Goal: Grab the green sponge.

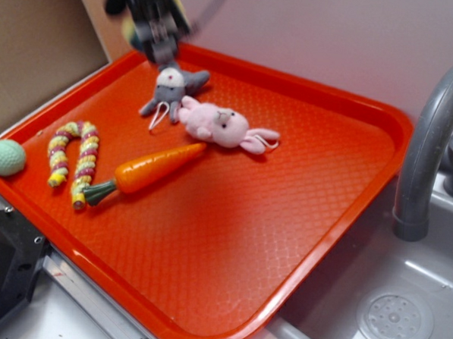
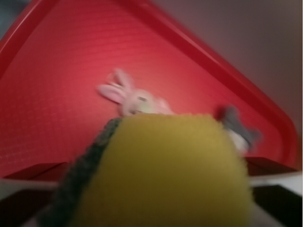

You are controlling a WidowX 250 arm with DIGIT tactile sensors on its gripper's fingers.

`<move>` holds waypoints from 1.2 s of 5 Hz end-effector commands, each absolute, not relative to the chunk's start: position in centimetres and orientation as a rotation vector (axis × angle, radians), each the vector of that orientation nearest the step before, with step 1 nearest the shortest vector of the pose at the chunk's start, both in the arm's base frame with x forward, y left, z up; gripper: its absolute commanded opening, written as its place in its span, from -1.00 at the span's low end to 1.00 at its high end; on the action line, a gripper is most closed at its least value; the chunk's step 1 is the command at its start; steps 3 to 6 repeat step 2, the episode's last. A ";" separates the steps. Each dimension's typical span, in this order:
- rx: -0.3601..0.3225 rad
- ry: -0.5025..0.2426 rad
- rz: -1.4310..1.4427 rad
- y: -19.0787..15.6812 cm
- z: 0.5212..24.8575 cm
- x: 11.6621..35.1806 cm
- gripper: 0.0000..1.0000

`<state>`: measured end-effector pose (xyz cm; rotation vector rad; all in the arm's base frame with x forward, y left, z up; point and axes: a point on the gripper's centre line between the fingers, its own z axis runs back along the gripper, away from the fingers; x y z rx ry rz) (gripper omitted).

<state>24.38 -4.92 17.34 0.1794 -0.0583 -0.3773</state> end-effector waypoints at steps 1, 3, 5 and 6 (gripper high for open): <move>0.148 -0.068 0.124 -7.2 20.3 18.0 -1.00; 0.091 -0.038 0.193 -10.5 18.4 17.4 -1.00; 0.091 -0.038 0.193 -10.5 18.4 17.4 -1.00; 0.091 -0.038 0.193 -10.5 18.4 17.4 -1.00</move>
